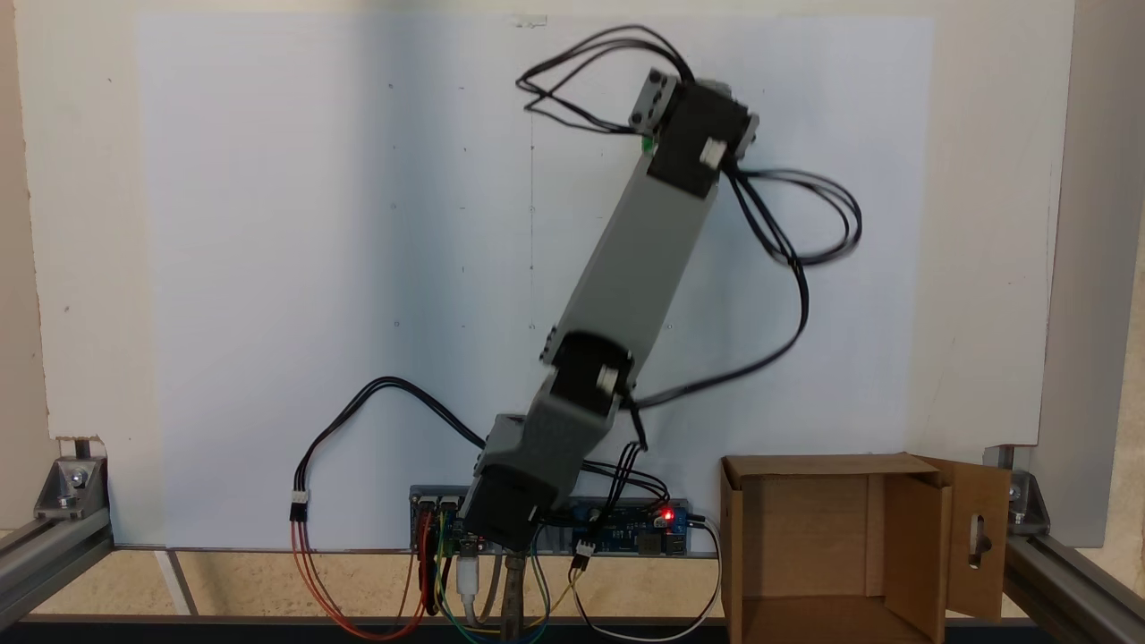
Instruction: Grasp a green dice and put it in the bin.
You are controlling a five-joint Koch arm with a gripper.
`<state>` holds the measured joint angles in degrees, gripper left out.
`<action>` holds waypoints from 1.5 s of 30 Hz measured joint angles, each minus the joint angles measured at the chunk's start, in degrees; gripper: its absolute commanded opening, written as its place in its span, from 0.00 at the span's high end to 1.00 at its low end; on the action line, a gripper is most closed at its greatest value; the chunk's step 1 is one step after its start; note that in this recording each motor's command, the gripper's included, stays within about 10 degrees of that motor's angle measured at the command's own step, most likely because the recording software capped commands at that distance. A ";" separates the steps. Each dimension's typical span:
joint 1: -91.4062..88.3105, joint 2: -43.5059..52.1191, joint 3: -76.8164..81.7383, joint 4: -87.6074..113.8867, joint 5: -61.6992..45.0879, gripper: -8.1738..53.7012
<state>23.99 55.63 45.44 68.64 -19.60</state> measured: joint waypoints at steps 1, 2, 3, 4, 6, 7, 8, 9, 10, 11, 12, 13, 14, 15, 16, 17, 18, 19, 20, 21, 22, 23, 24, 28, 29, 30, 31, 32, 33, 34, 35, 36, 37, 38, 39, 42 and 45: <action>0.70 2.90 3.08 0.00 0.09 0.68; 1.41 5.80 6.06 0.00 0.09 0.68; 2.46 8.53 8.61 0.00 0.09 0.68; 3.78 11.25 10.46 0.00 0.00 0.68; 7.38 17.31 12.74 0.00 0.09 0.68; 9.58 20.30 13.45 0.00 0.09 0.68; 11.87 23.29 13.71 0.00 0.00 0.68; 14.59 26.54 13.80 0.00 0.09 0.68; 17.67 29.27 13.71 0.09 0.00 0.68; 21.53 31.20 13.71 0.00 0.00 0.68; 25.22 32.17 13.71 0.09 0.09 0.68; 28.74 32.43 13.71 0.09 0.00 0.68; 32.34 32.34 13.80 -0.18 0.00 0.68; 36.21 32.26 13.80 -0.70 0.00 0.68; 40.25 32.26 13.80 -1.23 0.00 0.68; 44.65 32.34 13.80 -1.76 0.00 0.68; 48.52 32.26 13.80 -2.37 0.00 0.68; 52.21 31.99 13.80 -3.16 0.00 0.68; 55.55 31.29 13.80 -4.04 0.00 0.68; 58.45 30.23 13.80 -5.01 0.00 0.68; 61.00 28.92 13.80 -5.80 0.00 0.68; 63.19 27.42 13.80 -6.33 0.00 0.68; 65.21 25.66 13.80 -6.94 0.00 0.68; 71.98 19.25 13.80 -8.88 -1.85 0.68; 73.30 17.84 13.80 -9.14 -2.64 0.68; 74.62 16.61 13.80 -9.40 -3.43 0.68; 75.76 15.38 13.80 -9.58 -4.22 0.68; 76.82 14.24 13.80 -9.76 -4.83 0.68; 78.40 12.22 13.80 -10.37 -6.06 0.68; 78.66 11.87 13.89 -10.55 -6.24 0.68; 79.28 11.43 13.80 -10.81 -6.68 0.68; 79.72 10.99 13.80 -11.07 -6.94 0.59; 80.16 10.63 13.80 -11.16 -7.21 0.45; 80.33 10.28 13.80 -11.25 -7.38 0.35; 80.42 10.11 13.80 -11.25 -7.47 0.31; 80.95 9.67 13.80 -11.25 -7.73 0.14; 81.12 9.67 13.80 -11.25 -7.73 0.15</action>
<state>105.12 65.30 59.24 57.39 -27.33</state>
